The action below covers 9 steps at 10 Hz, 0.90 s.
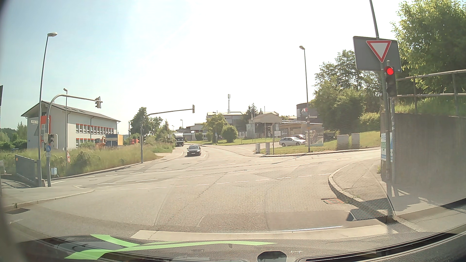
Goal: Follow the waypoints while adhering to traffic rules and regulations
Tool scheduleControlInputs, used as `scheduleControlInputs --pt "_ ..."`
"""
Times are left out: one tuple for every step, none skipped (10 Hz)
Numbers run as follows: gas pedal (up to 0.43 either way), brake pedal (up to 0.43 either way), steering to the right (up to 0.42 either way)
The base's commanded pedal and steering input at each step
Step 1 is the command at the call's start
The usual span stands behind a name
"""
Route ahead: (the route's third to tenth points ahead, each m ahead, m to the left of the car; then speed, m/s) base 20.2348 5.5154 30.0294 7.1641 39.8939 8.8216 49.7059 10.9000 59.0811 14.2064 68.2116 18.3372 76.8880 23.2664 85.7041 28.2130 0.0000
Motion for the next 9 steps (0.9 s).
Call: scheduleControlInputs --pt "0.0 0.22 0.008" --pt "0.0 0.22 0.009" --pt "0.0 0.22 0.008" --pt "0.0 0.22 0.009" --pt "0.0 0.22 0.008" --pt "0.0 0.22 0.008" --pt "0.0 0.213 0.009" --pt "0.0 0.213 0.008" --pt "0.0 0.213 0.009"
